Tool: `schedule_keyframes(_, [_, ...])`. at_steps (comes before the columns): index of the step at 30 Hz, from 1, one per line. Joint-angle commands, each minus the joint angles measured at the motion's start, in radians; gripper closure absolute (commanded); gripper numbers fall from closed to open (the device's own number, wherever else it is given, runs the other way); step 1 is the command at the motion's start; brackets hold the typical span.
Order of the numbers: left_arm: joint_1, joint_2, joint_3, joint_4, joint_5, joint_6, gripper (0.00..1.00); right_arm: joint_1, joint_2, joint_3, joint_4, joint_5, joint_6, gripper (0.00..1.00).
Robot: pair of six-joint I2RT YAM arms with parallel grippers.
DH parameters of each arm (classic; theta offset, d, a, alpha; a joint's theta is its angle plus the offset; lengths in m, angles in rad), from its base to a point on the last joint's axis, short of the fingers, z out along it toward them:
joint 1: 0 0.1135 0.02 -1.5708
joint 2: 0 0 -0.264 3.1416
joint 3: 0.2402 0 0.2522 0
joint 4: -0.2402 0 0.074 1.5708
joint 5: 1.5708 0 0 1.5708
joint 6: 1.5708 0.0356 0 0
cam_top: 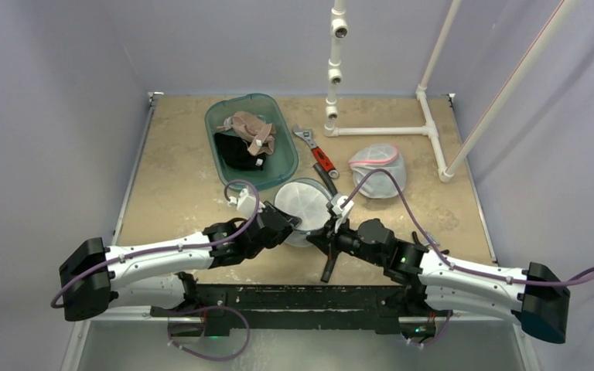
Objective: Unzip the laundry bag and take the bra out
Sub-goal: Unzip the laundry bag at the center of the board.
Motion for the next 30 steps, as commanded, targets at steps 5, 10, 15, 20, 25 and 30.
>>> schedule_keyframes(5, [0.033,-0.053,-0.021,0.026,0.002,0.068,1.0,0.001,0.018,0.124,-0.079,0.077,0.018,1.0])
schedule_keyframes(10, [0.061,-0.099,-0.035,-0.01,0.01,0.092,1.0,0.002,0.038,0.185,-0.177,0.145,0.082,1.0])
schedule_keyframes(15, [0.1,-0.136,-0.048,-0.034,0.033,0.116,1.0,0.003,0.047,0.206,-0.247,0.185,0.116,1.0])
schedule_keyframes(20, [0.143,-0.149,-0.05,-0.038,0.066,0.153,1.0,0.002,0.034,0.164,-0.277,0.217,0.155,1.0])
schedule_keyframes(25, [0.158,-0.141,-0.055,-0.03,0.097,0.173,1.0,0.002,0.03,0.14,-0.27,0.257,0.166,1.0])
schedule_keyframes(30, [0.163,-0.136,-0.061,-0.013,0.117,0.191,1.0,0.001,0.037,0.13,-0.271,0.287,0.18,1.0])
